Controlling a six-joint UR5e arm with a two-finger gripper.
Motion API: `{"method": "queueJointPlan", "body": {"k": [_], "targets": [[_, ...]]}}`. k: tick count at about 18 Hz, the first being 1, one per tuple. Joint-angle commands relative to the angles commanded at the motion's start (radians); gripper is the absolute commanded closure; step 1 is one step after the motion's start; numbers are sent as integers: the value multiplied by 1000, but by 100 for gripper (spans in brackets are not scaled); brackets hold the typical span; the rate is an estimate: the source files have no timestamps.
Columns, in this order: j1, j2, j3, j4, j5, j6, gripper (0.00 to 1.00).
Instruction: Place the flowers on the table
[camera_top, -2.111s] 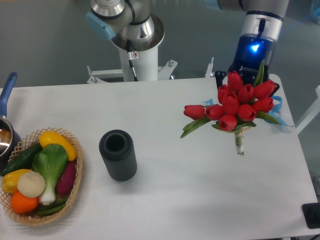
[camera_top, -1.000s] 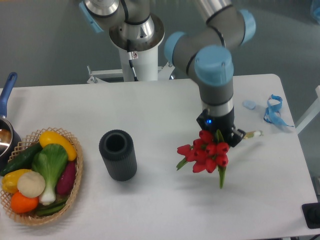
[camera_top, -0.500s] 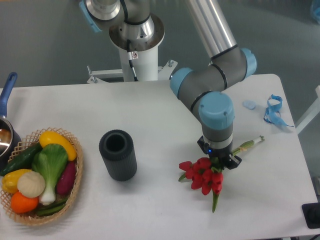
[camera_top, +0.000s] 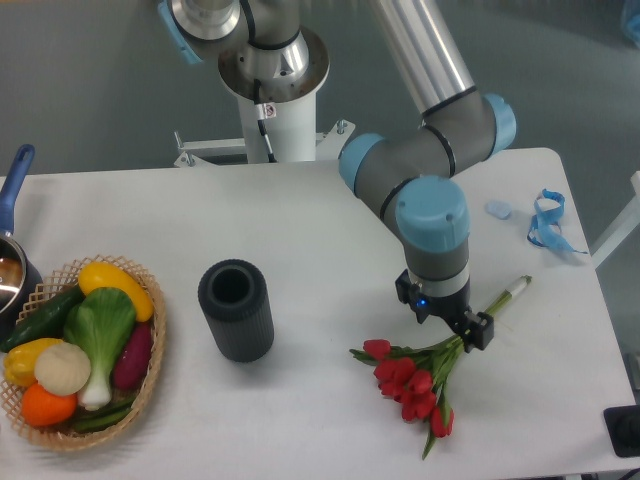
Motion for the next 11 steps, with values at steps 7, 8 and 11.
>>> {"method": "queueJointPlan", "body": {"k": [7,8,11], "targets": [[133,116,35,-151,-143,236,0],[156,141,35,-200,-147,288,0],[224,195,22,-287,-190,418,0]]}}
